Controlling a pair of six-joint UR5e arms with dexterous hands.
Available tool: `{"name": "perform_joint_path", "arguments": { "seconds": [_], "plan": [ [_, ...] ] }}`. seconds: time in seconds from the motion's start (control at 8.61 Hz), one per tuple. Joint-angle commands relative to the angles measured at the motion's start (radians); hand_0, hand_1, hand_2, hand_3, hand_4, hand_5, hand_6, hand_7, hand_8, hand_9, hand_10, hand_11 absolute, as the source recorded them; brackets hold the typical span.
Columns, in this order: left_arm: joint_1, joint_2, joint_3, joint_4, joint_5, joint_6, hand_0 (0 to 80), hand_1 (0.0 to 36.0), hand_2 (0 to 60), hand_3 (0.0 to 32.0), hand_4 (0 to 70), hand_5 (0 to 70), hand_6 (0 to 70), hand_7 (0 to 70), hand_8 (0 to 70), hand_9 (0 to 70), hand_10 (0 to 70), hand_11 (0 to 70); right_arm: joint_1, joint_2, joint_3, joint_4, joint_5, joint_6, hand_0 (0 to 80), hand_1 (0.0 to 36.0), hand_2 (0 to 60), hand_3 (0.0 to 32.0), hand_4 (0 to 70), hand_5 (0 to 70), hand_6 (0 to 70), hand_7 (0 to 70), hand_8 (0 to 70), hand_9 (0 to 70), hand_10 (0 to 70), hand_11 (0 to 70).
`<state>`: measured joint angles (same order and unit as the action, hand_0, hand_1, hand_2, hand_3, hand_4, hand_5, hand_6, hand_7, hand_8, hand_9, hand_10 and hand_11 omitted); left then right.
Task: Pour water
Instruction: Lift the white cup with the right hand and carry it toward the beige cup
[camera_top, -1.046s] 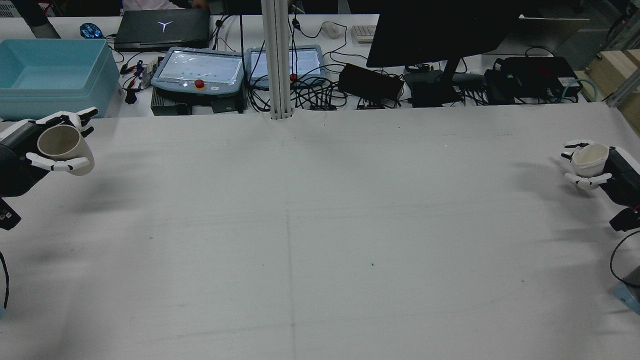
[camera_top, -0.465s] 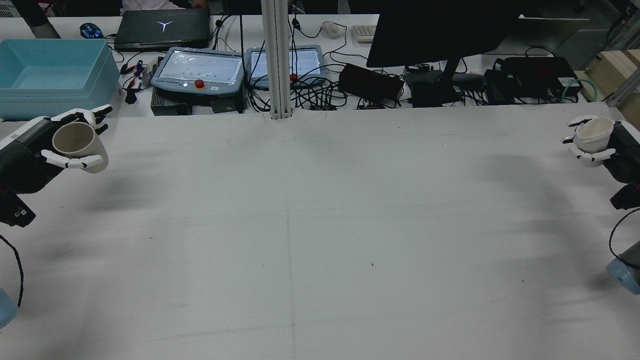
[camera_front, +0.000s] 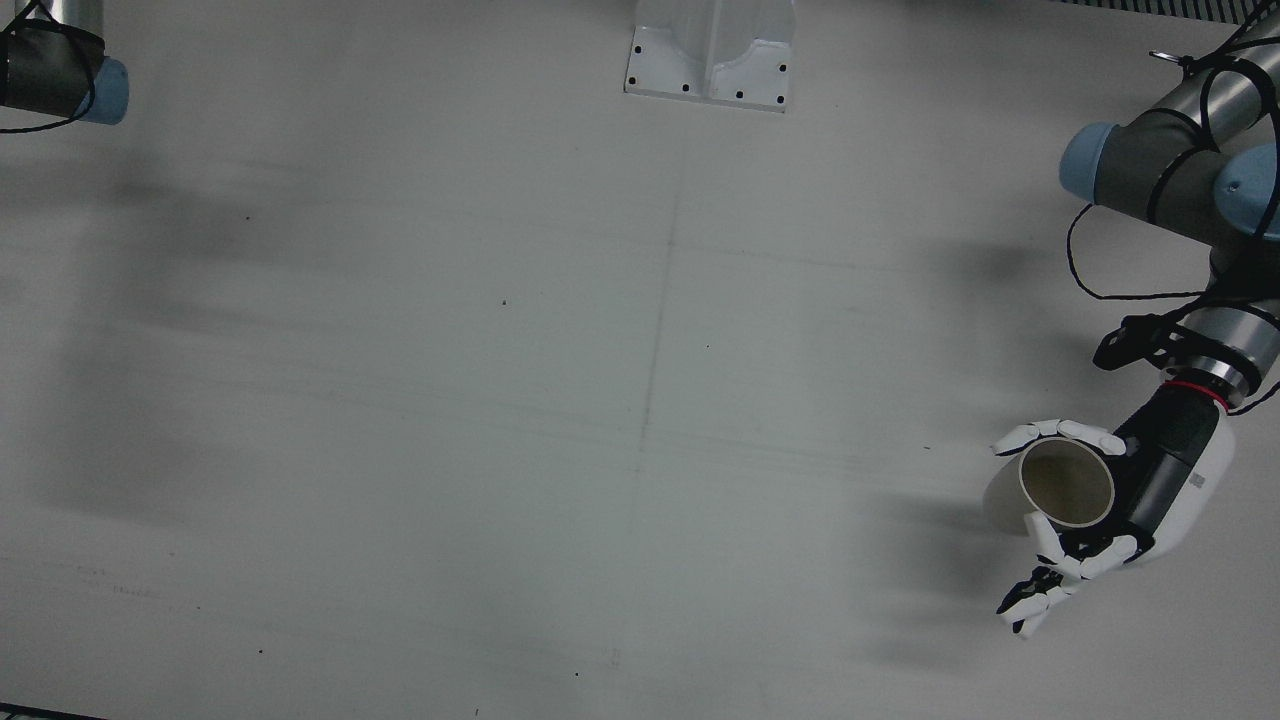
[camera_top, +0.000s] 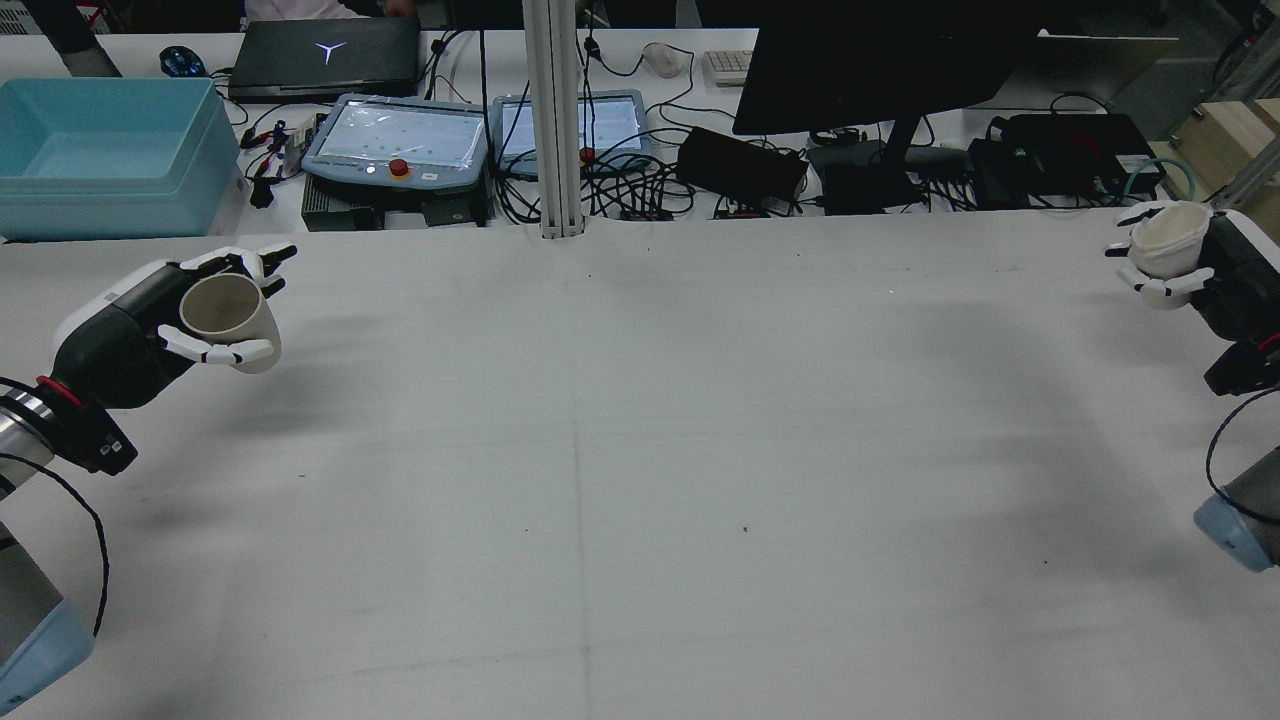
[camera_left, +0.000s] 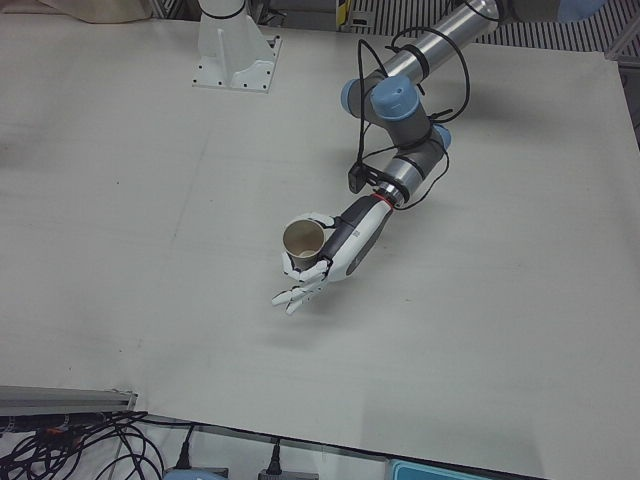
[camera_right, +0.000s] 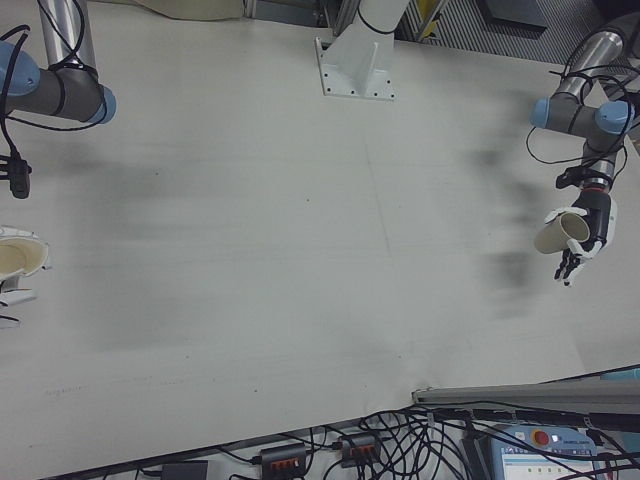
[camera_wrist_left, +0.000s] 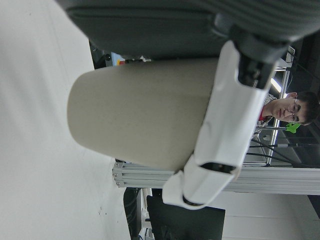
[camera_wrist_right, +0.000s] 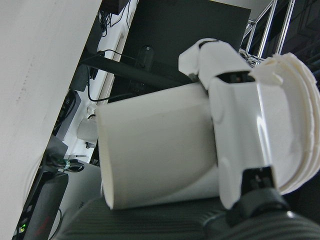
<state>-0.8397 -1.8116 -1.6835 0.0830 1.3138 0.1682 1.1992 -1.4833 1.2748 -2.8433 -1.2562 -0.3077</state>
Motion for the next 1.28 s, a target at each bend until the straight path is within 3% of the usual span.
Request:
{"name": "perform_joint_path", "arguments": {
  "seconds": [0.0, 0.23, 0.58, 0.81, 1.16],
  "plan": [
    [0.051, -0.035, 0.015, 0.029, -0.001, 0.005, 80.0, 36.0, 60.0, 0.0, 35.7, 70.0, 17.6, 11.1, 11.0, 3.8, 5.7, 12.6, -0.035, 0.012, 0.200, -0.186, 0.000, -0.066, 80.0, 36.0, 51.0, 0.0, 41.1, 29.4, 70.0, 70.0, 63.2, 70.0, 21.5, 34.9],
    [0.088, -0.049, 0.019, 0.047, -0.001, 0.005, 80.0, 36.0, 60.0, 0.0, 35.9, 70.0, 17.6, 11.3, 11.0, 3.9, 5.8, 12.8, -0.053, 0.044, 0.346, -0.316, 0.000, -0.158, 80.0, 36.0, 52.6, 0.0, 42.3, 29.7, 70.0, 70.0, 63.5, 70.0, 21.9, 35.5],
    [0.093, -0.067, 0.031, 0.063, 0.001, 0.010, 80.0, 36.0, 60.0, 0.0, 36.8, 70.0, 18.3, 11.9, 11.2, 4.2, 5.8, 12.8, -0.072, 0.070, 0.402, -0.352, 0.000, -0.197, 80.0, 36.0, 52.6, 0.0, 44.9, 29.9, 70.0, 70.0, 63.9, 70.0, 24.8, 39.6],
    [0.093, -0.126, 0.057, 0.073, 0.001, 0.011, 80.0, 36.0, 60.0, 0.0, 37.4, 70.0, 18.7, 12.1, 11.4, 4.4, 6.1, 13.0, -0.073, 0.080, 0.509, -0.450, 0.000, -0.238, 80.0, 36.0, 54.1, 0.0, 48.0, 30.2, 70.0, 70.0, 63.3, 70.0, 23.8, 38.3],
    [0.143, -0.178, 0.084, 0.092, -0.001, 0.013, 80.0, 36.0, 60.0, 0.0, 37.0, 70.0, 18.6, 12.1, 11.4, 4.4, 6.0, 13.1, -0.079, 0.149, 0.586, -0.557, 0.001, -0.319, 80.0, 36.0, 56.8, 0.0, 50.8, 30.5, 70.0, 70.0, 61.5, 70.0, 23.4, 37.8]
  ]
}}
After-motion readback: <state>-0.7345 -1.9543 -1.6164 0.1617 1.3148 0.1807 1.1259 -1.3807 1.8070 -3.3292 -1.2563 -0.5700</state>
